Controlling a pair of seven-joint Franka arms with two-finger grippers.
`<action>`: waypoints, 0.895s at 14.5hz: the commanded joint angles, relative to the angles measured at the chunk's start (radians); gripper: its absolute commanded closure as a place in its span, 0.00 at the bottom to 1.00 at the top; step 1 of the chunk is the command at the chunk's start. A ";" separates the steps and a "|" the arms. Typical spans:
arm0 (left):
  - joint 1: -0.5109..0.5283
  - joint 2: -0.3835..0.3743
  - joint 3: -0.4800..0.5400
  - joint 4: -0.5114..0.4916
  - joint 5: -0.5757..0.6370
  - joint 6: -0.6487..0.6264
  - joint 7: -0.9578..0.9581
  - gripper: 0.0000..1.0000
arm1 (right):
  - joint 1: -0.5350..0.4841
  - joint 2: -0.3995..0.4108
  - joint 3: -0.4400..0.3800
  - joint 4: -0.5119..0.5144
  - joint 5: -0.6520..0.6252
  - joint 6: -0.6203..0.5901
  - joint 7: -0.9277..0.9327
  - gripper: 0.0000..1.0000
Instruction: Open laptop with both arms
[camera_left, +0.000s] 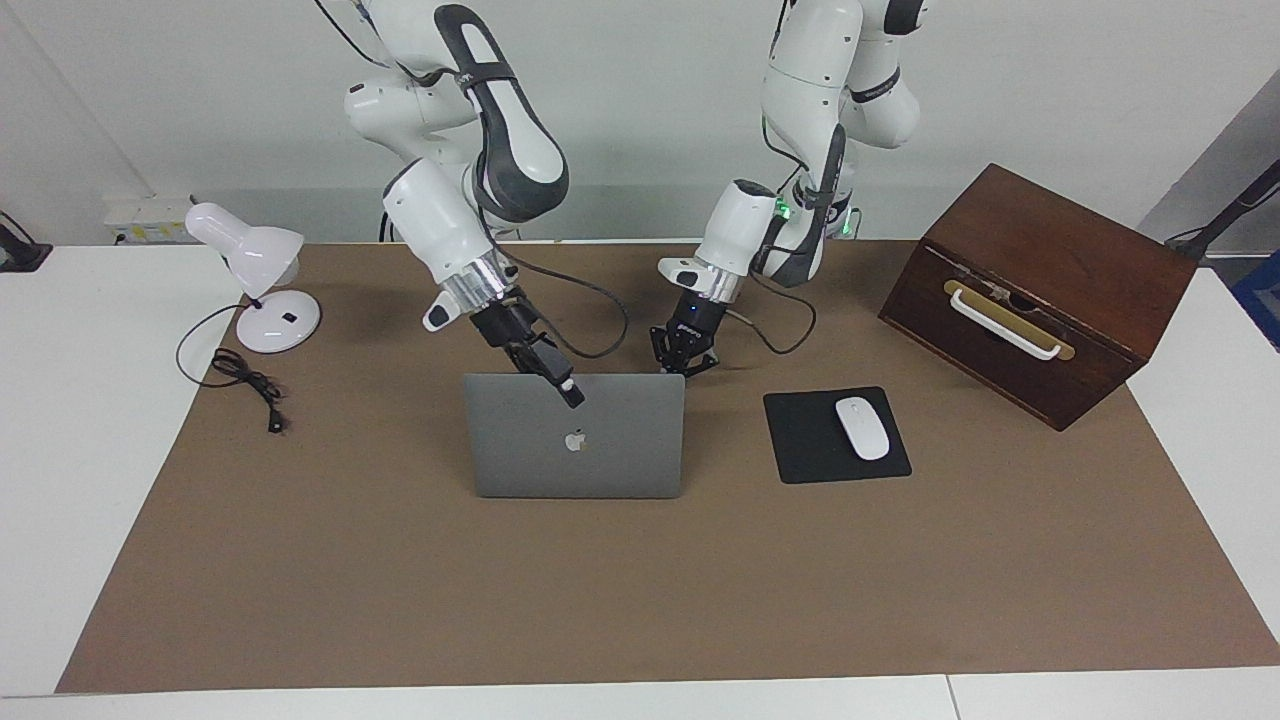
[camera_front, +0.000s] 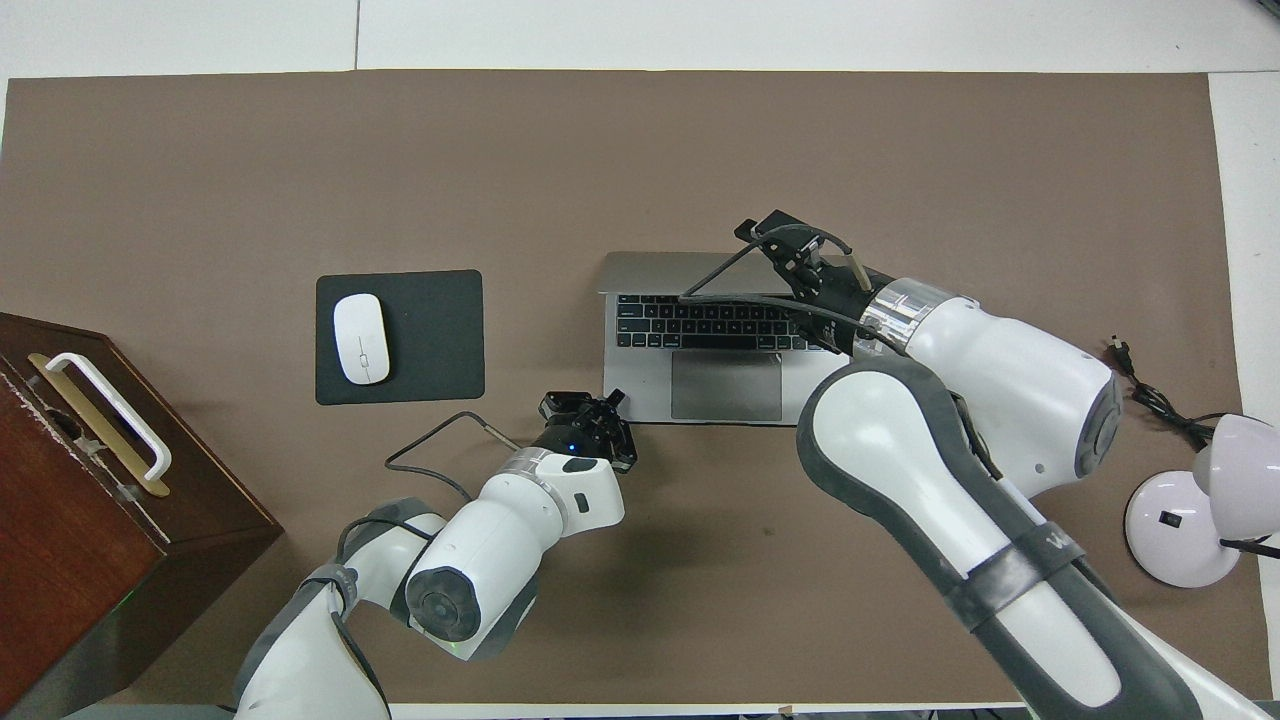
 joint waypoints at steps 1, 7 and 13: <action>0.009 0.036 0.000 0.015 0.005 0.014 0.017 1.00 | -0.026 0.051 0.008 0.074 -0.011 -0.002 -0.036 0.00; 0.009 0.037 0.000 0.015 0.005 0.014 0.017 1.00 | -0.065 0.073 0.008 0.132 -0.054 -0.042 -0.036 0.00; 0.009 0.037 0.000 0.017 0.005 0.014 0.018 1.00 | -0.085 0.131 0.006 0.215 -0.078 -0.079 -0.036 0.00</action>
